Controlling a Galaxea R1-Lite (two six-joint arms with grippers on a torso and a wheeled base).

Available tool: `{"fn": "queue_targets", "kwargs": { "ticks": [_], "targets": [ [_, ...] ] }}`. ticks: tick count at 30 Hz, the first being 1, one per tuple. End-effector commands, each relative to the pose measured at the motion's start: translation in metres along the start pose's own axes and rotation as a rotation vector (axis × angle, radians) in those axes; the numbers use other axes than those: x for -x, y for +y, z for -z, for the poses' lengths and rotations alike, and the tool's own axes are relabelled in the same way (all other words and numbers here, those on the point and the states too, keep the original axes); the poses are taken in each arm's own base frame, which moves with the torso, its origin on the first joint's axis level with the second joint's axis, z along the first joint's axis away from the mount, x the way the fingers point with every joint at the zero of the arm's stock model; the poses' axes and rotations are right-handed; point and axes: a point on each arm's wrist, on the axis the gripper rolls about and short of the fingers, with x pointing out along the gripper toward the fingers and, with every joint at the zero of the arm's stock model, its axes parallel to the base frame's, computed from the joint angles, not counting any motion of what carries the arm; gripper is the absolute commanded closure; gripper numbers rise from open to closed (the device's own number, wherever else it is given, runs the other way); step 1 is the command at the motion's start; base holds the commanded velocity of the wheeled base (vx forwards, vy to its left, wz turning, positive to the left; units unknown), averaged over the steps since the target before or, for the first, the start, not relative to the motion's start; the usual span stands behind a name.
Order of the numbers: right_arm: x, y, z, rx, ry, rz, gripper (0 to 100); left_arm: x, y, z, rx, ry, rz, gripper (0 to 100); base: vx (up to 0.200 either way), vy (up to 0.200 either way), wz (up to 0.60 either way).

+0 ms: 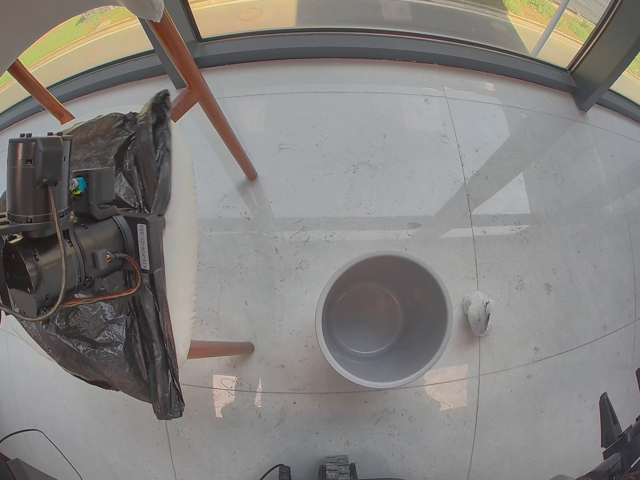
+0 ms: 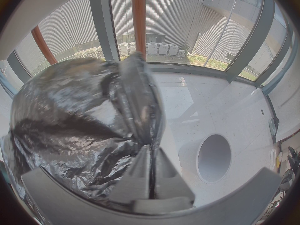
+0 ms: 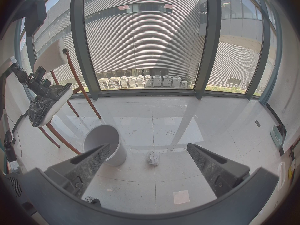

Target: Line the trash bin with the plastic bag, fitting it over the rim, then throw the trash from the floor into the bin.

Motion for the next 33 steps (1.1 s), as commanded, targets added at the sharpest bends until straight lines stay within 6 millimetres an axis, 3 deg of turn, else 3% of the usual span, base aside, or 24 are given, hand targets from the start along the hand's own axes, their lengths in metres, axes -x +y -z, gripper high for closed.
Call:
{"fn": "queue_targets", "kwargs": {
  "ticks": [1,16,33],
  "targets": [
    [0.000,0.000,0.005,0.000,0.001,0.000,0,0.000,0.000,0.000,0.001,-0.004,-0.002,100,0.000,0.000,0.00],
    [0.000,0.000,0.005,0.000,0.001,0.000,0,0.002,-0.002,-0.003,0.078,-0.005,0.054,100,0.000,0.000,0.00],
    [0.000,0.000,0.005,-0.002,0.001,0.000,0,0.018,-0.005,0.007,0.435,0.150,0.482,100,0.000,0.000,0.00]
  ]
}}
